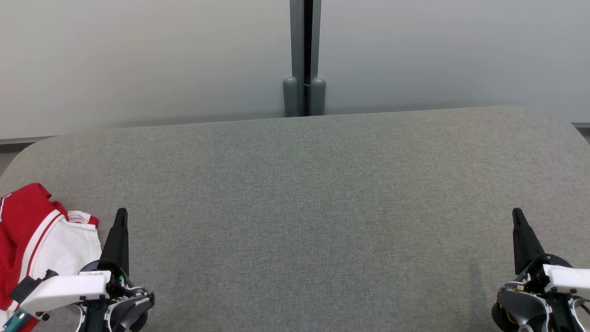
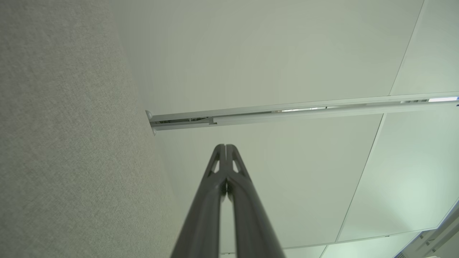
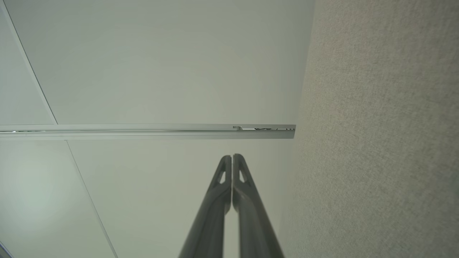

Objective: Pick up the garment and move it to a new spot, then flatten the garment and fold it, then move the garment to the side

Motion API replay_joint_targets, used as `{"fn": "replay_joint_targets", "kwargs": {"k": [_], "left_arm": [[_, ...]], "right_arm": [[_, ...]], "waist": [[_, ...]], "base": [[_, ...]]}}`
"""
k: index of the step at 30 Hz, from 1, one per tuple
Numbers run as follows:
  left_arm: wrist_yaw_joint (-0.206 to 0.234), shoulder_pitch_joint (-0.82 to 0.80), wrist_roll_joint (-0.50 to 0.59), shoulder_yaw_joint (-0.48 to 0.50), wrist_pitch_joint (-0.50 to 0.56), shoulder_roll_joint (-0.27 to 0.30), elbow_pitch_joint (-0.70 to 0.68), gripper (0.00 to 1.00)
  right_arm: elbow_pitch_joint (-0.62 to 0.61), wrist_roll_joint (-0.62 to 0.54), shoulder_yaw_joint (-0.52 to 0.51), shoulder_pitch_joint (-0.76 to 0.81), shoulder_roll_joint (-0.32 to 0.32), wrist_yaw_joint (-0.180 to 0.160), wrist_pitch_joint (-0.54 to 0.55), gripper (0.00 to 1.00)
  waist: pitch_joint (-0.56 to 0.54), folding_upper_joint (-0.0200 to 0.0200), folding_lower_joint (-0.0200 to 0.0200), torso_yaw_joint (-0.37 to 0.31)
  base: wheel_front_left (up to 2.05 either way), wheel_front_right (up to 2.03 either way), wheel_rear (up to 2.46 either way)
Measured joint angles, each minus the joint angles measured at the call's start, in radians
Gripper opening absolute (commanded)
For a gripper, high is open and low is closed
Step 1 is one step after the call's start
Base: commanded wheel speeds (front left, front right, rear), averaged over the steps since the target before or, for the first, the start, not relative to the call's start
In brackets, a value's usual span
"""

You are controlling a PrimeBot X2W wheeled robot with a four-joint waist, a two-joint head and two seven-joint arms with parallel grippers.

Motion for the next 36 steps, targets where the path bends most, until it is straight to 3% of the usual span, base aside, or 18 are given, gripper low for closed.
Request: {"fn": "replay_joint_targets", "kwargs": {"k": [24, 25, 36], "left_arm": [[0.0, 0.0, 0.0, 0.0, 0.0, 0.0, 0.0, 0.0], [0.0, 0.001, 0.0, 0.0, 0.0, -0.001, 0.003, 1.0], [0.0, 0.058, 0.008, -0.032, -0.032, -0.018, 0.033, 1.0]], "right_arm": [[0.0, 0.0, 0.0, 0.0, 0.0, 0.0, 0.0, 0.0], [0.002, 0.0, 0.0, 0.002, 0.0, 0.0, 0.0, 1.0], [0.038, -0.007, 0.025, 0.049, 0.014, 0.0, -0.029, 1.0]], "waist": [[0.0, 0.0, 0.0, 0.0], [0.0, 0.0, 0.0001, 0.0], [0.001, 0.0, 0.0, -0.001]], "base": [[0.0, 0.0, 0.0], [0.0, 0.0, 0.0], [0.0, 0.0, 0.0]]}}
